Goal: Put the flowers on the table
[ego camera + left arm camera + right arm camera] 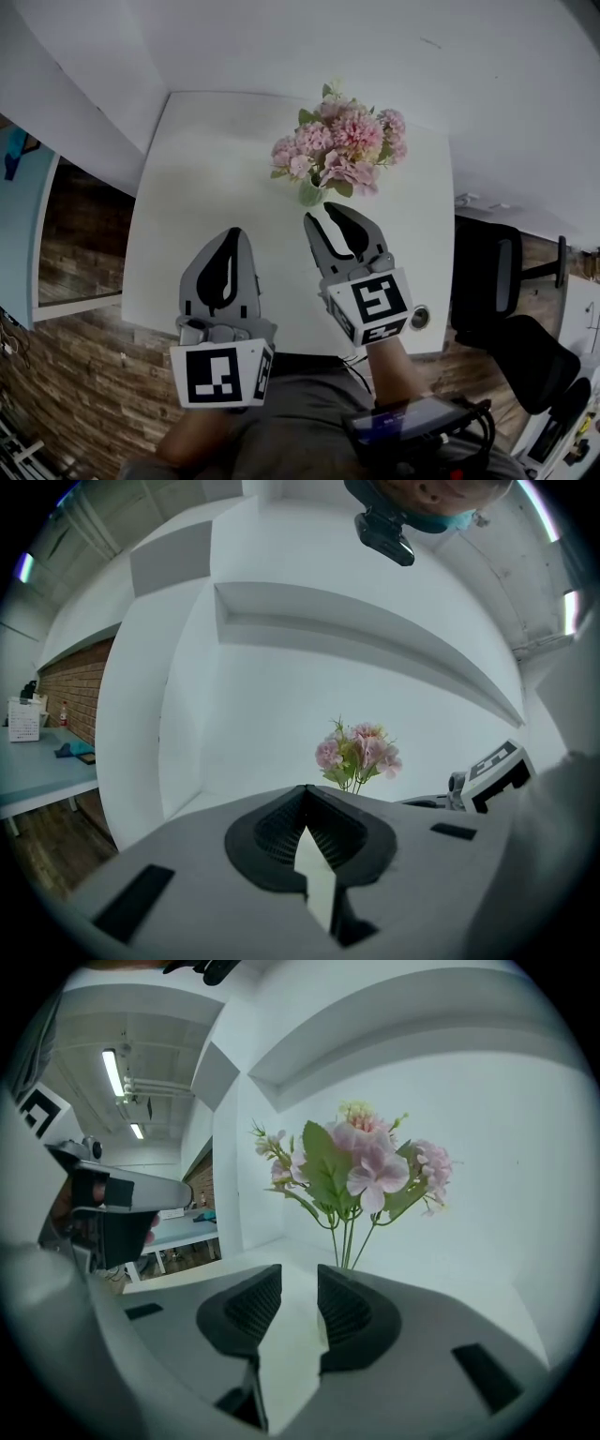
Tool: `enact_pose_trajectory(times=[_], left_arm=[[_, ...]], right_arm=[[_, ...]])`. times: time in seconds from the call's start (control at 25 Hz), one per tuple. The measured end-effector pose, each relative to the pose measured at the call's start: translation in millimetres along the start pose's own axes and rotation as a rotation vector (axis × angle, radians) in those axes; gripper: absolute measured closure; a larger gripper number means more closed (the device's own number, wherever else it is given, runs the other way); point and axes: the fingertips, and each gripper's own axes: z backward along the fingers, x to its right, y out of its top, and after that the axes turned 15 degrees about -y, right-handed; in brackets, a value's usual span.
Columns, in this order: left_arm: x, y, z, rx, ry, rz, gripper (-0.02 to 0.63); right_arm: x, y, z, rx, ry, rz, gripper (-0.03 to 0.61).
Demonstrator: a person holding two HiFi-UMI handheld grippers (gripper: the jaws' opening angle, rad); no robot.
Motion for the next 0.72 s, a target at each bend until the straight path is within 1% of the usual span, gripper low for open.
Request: enact_pose_trajectory(times=[0.08, 0.16, 0.2, 0.28, 0.4, 0.6, 0.72], left_arm=[[-3.8, -4.3, 0.2, -0.005, -0.008, 0.006, 0.606], [-3.8, -7.2, -2.6, -0.009, -0.015, 0.008, 0.606], [-1.1, -8.2, -4.5, -0.011, -0.017, 0.007, 0.606], [7.0, -10.3, -8.1, -0.016, -0.017, 0.004, 0.606], [10.9, -14.9, -11.7, -0.026, -0.01, 0.006, 0.606], [-1.5, -17.3, -18.5, -0.035, 0.002, 0.011, 0.606], [3.1, -17.8, -19.5, -0.038, 0.006, 0.008, 0.606]], right_arm=[[-0.2, -6.3, -4.4, -0.02, -0.019, 0.002, 0.446], [4.2, -12.5, -10.9, -0.036, -0.036, 0.003, 0.421], [8.2, -13.7, -13.7, -0.031, -0.043, 0.002, 0.403], [17.4, -16.5, -16.3, -0.024, -0.049, -0.001, 0.393], [25.1, -21.9, -19.0, -0.029, -0.051, -0.008, 0.39], [24.7, -25.4, -31.8, -0.042, -0.049, -0.016, 0.39], [28.9, -25.6, -28.2, -0.04, -0.048, -0.019, 0.39]])
